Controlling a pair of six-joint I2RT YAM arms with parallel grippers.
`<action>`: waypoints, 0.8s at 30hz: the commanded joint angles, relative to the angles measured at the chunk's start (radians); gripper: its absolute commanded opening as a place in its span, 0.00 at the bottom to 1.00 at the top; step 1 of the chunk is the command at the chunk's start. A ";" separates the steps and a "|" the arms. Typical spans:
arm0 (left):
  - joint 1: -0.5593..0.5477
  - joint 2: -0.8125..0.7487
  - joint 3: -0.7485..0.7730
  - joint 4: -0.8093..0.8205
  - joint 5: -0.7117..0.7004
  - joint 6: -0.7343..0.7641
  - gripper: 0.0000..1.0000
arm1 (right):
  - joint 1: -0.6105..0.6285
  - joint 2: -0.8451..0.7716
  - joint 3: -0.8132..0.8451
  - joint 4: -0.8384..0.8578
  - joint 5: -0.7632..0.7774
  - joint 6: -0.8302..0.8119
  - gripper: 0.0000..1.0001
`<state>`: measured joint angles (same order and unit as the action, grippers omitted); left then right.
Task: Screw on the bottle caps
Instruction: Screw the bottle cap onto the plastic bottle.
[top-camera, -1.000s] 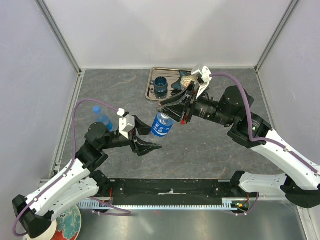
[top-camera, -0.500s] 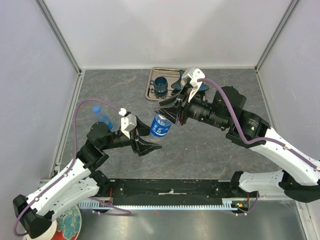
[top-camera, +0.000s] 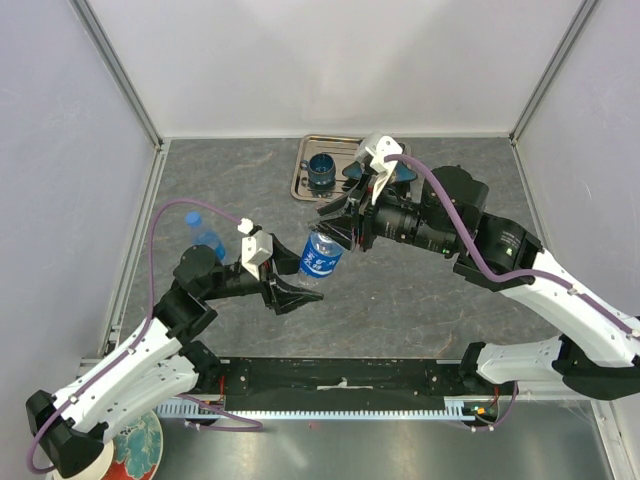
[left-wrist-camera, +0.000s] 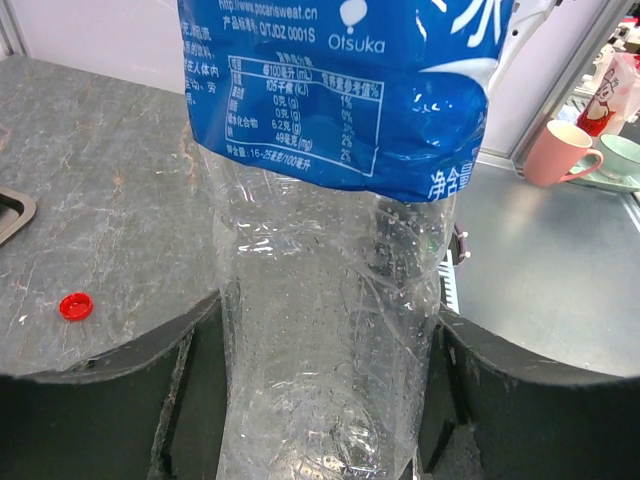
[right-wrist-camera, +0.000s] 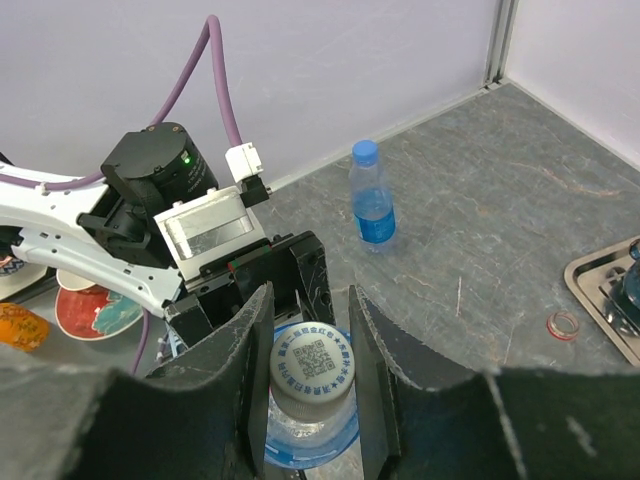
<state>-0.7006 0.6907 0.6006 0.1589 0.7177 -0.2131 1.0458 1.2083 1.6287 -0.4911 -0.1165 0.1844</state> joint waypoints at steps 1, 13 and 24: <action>0.024 -0.003 -0.009 0.001 -0.021 -0.051 0.02 | 0.026 -0.010 0.069 -0.004 -0.045 0.050 0.23; 0.024 -0.014 -0.007 -0.005 -0.004 -0.048 0.02 | 0.023 -0.009 0.039 0.014 -0.042 0.112 0.22; 0.023 -0.019 0.022 -0.012 0.072 -0.043 0.02 | 0.023 -0.016 0.017 0.022 0.143 0.033 0.21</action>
<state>-0.6804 0.6846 0.5888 0.1333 0.7383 -0.2279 1.0649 1.2053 1.6615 -0.5022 -0.0692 0.2562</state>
